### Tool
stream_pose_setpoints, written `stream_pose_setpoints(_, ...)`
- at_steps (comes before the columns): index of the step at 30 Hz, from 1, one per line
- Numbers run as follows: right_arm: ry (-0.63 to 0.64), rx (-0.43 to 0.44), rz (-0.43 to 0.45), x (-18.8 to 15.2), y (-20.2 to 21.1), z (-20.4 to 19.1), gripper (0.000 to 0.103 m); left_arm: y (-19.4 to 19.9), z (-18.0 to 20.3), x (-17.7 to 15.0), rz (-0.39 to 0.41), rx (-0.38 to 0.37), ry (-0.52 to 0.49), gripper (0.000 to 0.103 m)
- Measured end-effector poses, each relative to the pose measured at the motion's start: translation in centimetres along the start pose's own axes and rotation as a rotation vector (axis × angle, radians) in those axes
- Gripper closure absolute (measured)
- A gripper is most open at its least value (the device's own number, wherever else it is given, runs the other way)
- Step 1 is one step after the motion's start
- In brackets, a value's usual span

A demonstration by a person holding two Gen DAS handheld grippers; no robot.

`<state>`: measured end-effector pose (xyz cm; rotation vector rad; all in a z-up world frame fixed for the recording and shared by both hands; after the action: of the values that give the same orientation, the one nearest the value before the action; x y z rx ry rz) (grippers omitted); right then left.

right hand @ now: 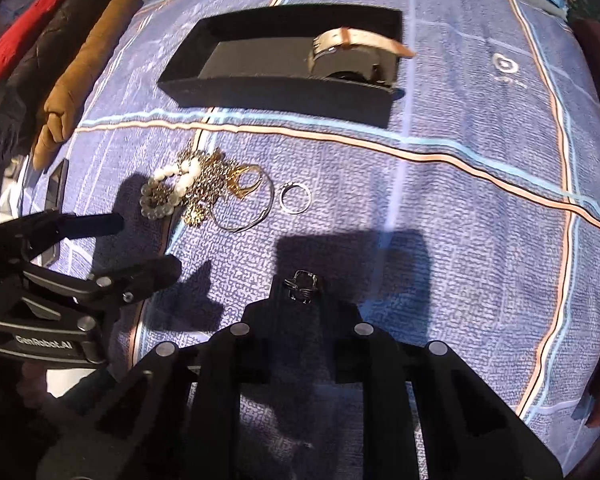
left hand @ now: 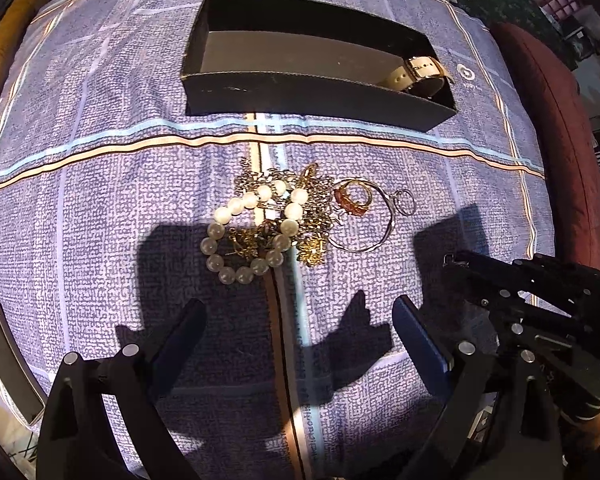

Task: Organize jewelry
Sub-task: 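Grasp the small silver charm from the sheet with the right tool, then grasp the silver hoop ring from the jewelry pile with the left tool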

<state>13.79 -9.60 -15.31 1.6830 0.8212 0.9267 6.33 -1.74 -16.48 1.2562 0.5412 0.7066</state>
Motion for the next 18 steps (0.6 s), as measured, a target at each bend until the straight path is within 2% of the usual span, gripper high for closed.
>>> stream_pose_setpoints(5,-0.078,-0.010,0.004,-1.4,1.3,2.4,0.085,-0.6,2.7,0.4,0.006,-0.007,-0.088,0.011)
stream_pose_setpoints(14,-0.218,-0.035,0.026,-4.0,2.8,6.1,0.085,-1.3,8.1,2.7,0.017,-0.093,-0.191,0.013)
stream_pose_setpoints(15,-0.231,-0.033,0.026,-4.3,2.9,6.3,0.085,-1.6,8.5,2.9,0.023,-0.083,-0.213,0.016)
stream_pose_setpoints(16,-0.240,-0.033,0.029,-4.5,2.9,6.4,0.085,-2.0,8.8,3.1,0.022,-0.071,-0.242,0.026)
stream_pose_setpoints(18,-0.254,-0.029,0.027,-4.9,2.9,6.7,0.085,-3.2,9.0,3.0,-0.001,-0.037,-0.295,0.041)
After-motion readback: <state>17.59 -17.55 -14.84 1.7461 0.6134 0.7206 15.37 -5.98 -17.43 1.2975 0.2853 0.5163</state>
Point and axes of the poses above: each gripper's, at about its wrist camera, not at the fingertips, and y roughly against the way its jaws point, z to its right, x to its top, the point moved 10 cm from there along -y, roughly the way its jaws point, and after that the axes turned 15 degrees about y, right-handed, at the moved point
